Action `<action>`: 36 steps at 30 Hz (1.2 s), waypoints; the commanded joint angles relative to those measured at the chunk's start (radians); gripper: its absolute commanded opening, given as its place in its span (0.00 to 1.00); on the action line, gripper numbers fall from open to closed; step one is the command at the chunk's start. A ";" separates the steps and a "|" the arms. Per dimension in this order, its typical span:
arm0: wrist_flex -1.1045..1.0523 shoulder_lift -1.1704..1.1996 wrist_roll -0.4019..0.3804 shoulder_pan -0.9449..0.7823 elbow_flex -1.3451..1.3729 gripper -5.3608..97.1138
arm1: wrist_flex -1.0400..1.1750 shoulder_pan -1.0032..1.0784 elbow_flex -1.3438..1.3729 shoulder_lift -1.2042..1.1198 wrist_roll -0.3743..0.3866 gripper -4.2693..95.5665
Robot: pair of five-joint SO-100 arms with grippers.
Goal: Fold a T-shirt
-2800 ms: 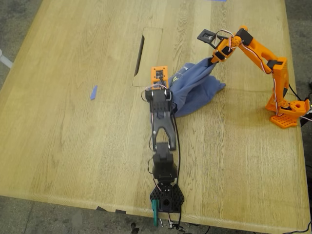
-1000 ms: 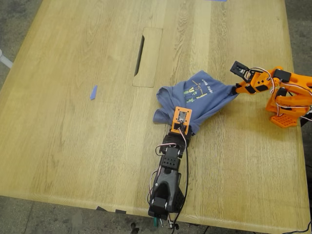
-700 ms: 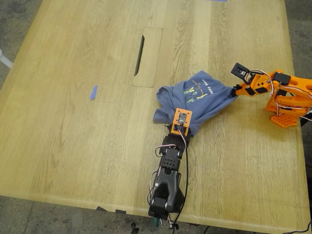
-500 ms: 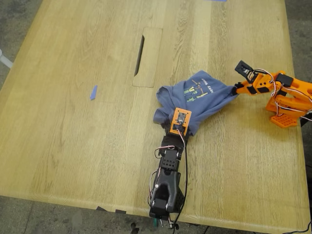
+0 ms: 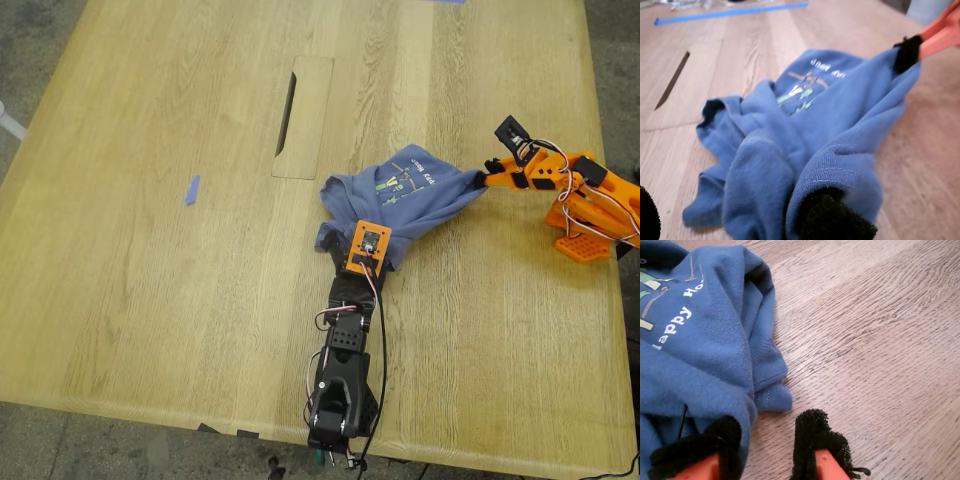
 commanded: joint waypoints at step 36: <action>0.347 0.615 -0.077 0.238 0.041 0.44 | -0.009 0.074 -0.250 -0.020 -0.012 0.27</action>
